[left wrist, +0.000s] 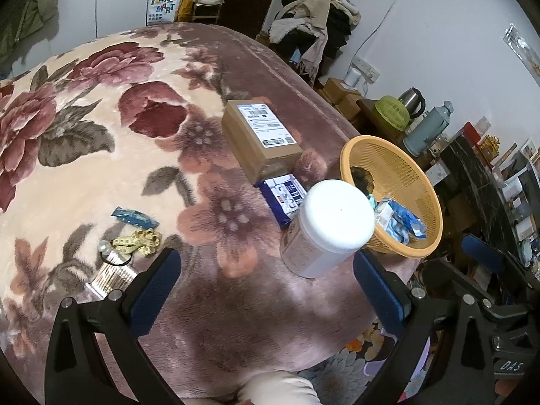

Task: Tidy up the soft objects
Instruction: 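Withdraw both open grippers from the basket toward the cotton swabs and tape measure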

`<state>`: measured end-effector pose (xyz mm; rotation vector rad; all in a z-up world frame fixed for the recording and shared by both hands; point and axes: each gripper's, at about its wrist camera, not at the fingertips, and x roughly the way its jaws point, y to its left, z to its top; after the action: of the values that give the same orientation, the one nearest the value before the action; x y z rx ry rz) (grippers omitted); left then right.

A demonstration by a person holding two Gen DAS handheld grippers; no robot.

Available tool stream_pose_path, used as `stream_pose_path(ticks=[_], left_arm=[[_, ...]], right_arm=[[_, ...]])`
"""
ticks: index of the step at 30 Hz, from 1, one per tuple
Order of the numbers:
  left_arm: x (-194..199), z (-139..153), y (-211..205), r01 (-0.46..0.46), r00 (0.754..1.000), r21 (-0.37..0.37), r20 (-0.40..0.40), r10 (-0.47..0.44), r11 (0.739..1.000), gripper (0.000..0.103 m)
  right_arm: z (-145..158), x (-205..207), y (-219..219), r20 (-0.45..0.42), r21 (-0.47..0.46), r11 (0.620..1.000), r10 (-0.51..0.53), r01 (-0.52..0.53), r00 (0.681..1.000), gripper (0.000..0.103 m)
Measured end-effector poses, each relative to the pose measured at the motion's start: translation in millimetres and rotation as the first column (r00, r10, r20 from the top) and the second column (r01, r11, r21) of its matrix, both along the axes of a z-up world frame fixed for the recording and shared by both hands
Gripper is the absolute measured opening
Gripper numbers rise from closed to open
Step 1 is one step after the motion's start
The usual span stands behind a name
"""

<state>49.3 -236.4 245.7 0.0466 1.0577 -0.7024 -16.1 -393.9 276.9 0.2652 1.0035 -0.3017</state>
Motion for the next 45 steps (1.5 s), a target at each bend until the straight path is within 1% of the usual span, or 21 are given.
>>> stream_pose_path(ticks=[4,12,22,27,33,37,39,43,45], left_arm=[[3,-3,12,-0.011,1.0,0.005,0.0,0.011,1.0,0.102],[13,-24,47,-0.055,0.998,0.022,-0.031,0.055,0.998,0.102],[39,-62,111,-0.162,0.982,0.064,-0.084,0.167,0.985,0.102],[57,-86,144,-0.223,0.965,0.088,-0.121,0.233,0.971,0.102],[71,-120,169,-0.279,0.94,0.134,-0.162,0.299,0.951,0.102],[79,-146,174,-0.315,0.919,0.176,-0.188,0.346,0.932,0.102],[83,-161,174,-0.34,0.903,0.191,-0.208,0.376,0.921,0.102],[90,-178,166,-0.376,0.881,0.193,-0.228,0.415,0.906,0.102],[93,-184,161,-0.408,0.865,0.197,-0.23,0.446,0.892,0.102]], right_arm=[[-3,4,11,-0.006,0.003,1.0,0.013,-0.013,1.0,0.103],[-16,16,42,-0.021,0.024,0.998,0.065,-0.064,0.998,0.103],[-41,45,89,-0.053,0.063,0.984,0.169,-0.166,0.984,0.103],[-56,59,108,-0.07,0.088,0.974,0.214,-0.207,0.974,0.103],[-83,75,125,-0.103,0.126,0.961,0.261,-0.247,0.96,0.103],[-100,81,128,-0.13,0.151,0.956,0.272,-0.252,0.954,0.103],[-106,83,128,-0.138,0.16,0.954,0.277,-0.255,0.951,0.103],[-117,87,126,-0.149,0.176,0.948,0.293,-0.266,0.945,0.103],[-121,90,125,-0.146,0.185,0.945,0.299,-0.27,0.943,0.103]])
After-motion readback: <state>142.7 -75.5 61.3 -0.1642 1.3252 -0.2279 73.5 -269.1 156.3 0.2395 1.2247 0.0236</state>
